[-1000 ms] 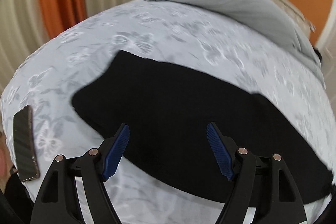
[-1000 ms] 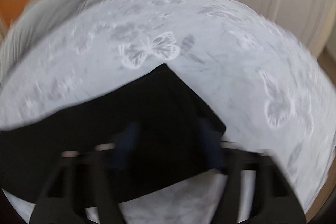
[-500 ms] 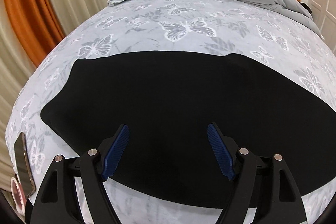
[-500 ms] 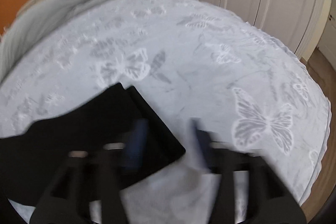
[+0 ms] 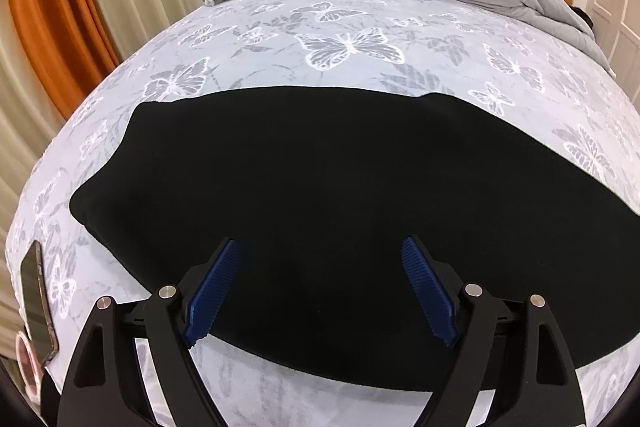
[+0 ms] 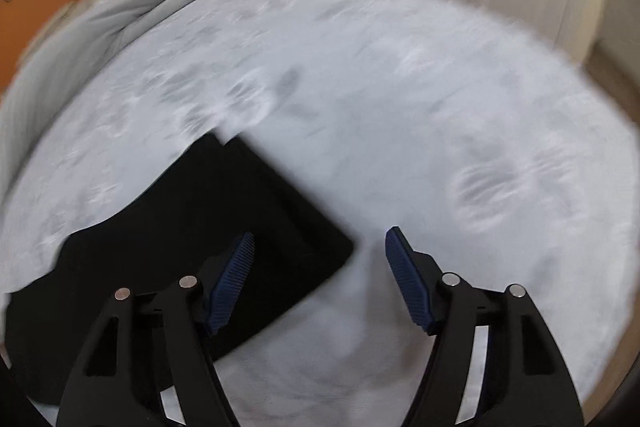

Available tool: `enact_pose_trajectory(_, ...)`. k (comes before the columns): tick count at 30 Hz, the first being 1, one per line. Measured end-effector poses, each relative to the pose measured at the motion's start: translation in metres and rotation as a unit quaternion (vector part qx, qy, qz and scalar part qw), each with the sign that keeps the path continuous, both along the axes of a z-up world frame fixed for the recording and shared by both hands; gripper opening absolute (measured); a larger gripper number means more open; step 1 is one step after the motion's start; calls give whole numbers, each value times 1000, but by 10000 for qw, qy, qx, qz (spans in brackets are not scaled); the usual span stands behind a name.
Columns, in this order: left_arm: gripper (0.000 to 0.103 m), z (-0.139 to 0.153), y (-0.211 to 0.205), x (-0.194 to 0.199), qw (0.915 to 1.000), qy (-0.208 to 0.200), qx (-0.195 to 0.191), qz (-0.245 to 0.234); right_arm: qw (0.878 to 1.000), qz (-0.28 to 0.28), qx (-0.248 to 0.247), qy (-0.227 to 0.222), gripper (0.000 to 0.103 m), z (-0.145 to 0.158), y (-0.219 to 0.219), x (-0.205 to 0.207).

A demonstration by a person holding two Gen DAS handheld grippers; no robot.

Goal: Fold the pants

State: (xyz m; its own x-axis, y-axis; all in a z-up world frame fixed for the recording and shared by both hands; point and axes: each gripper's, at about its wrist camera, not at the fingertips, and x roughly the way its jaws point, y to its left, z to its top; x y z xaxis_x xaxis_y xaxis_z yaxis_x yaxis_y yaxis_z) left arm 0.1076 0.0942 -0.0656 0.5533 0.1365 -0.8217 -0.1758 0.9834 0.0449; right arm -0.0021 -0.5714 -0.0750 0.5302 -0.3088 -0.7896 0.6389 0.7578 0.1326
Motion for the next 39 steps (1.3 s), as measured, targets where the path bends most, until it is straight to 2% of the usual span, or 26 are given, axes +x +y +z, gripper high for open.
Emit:
enact_pose_trajectory(3, 81, 0, 4, 3, 9999, 34, -155, 35, 9986, 359, -190, -331, 67, 17, 10, -1)
enact_pose_trajectory(5, 81, -1, 2, 5, 9998, 68, -179, 40, 9981, 555, -147, -233, 66, 13, 13, 7)
enact_pose_trajectory(6, 81, -2, 2, 5, 9998, 75, -181, 29, 9977, 665, -141, -27, 63, 5, 14, 14)
enact_pose_trajectory(7, 81, -2, -1, 6, 9998, 90, -165, 10, 9971, 739, -103, 162, 48, -4, 15, 20)
enact_pose_trajectory(8, 81, -3, -3, 6, 9999, 91, -138, -15, 9963, 805, -95, 285, 44, -11, 17, 25)
enact_pose_trajectory(9, 81, -3, -5, 6, 9999, 82, -99, -45, 9960, 805, -247, 314, 13, -8, 18, 26)
enact_pose_trajectory(10, 81, -3, -6, 5, 10000, 66, -26, -63, 9956, 844, -280, 282, 13, -1, 20, 25)
enact_pose_trajectory(13, 81, -1, -5, 5, 10000, 14, 6, -48, 9962, 712, -409, -304, 12, 36, 15, 14)
enact_pose_trajectory(15, 81, -1, -3, 6, 10000, 10, -31, -17, 9966, 585, -577, -21, 10, 22, 5, 16)
enact_pose_trajectory(16, 81, -2, -2, 7, 10000, 46, -20, -24, 9978, 556, -271, 231, 12, 0, -4, 18)
enact_pose_trajectory(17, 81, -3, -2, 8, 10000, 73, -7, -30, 9982, 553, -1, 228, 14, -12, -9, 16)
enact_pose_trajectory(18, 81, -4, -1, 8, 9999, 101, 0, -28, 9986, 519, -52, 85, 30, -10, -9, 12)
enact_pose_trajectory(19, 81, -5, 0, 8, 9999, 128, -16, -34, 9989, 416, -149, 160, 50, -2, -10, 10)
enact_pose_trajectory(20, 81, -5, 2, 8, 9999, 147, -36, -39, 9992, 355, -133, 158, 62, 4, -11, 9)
enact_pose_trajectory(21, 81, -4, 5, 7, 9999, 152, -65, -32, 9994, 335, 1, -88, 79, 12, -13, 3)
enact_pose_trajectory(22, 81, -3, 7, 7, 9999, 143, -79, -25, 9988, 339, 131, -332, 81, 16, -13, -2)
enact_pose_trajectory(25, 82, -1, 13, 4, 9999, 113, -99, 39, 9958, 550, 690, -258, 82, 0, -12, 8)
enact_pose_trajectory(26, 82, -1, 15, 4, 9998, 120, -125, 47, 9941, 617, 877, -174, 80, -9, -12, 12)
enact_pose_trajectory(27, 82, 0, 18, 3, 9997, 146, -178, 51, 9944, 599, 874, 31, 73, -20, -9, 18)
enact_pose_trajectory(28, 82, 0, 20, 2, 9996, 169, -229, 42, 9965, 574, 610, 66, 42, -19, -4, 21)
enact_pose_trajectory(29, 82, 0, 24, 1, 9993, 205, -309, 18, 9959, 663, 617, -6, 16, -15, 1, 21)
enact_pose_trajectory(30, 82, 0, 26, 0, 9991, 227, -359, 8, 9908, 809, 1037, -306, 17, -5, 3, 23)
enact_pose_trajectory(31, 82, 1, 31, -2, 9988, 240, -430, 16, 9887, 795, 1119, -605, 17, 10, 8, 22)
enact_pose_trajectory(34, 82, 4, 50, -6, 9983, 197, -530, 164, 9747, 1375, 1103, -1371, 17, 66, 51, 23)
enact_pose_trajectory(37, 82, 8, 72, -11, 9966, 162, -712, 395, 9477, 2325, 937, -1974, 17, 120, 132, 28)
enact_pose_trajectory(39, 82, 9, 85, -13, 9948, 142, -857, 534, 9295, 2903, 884, -2094, 17, 137, 188, 37)
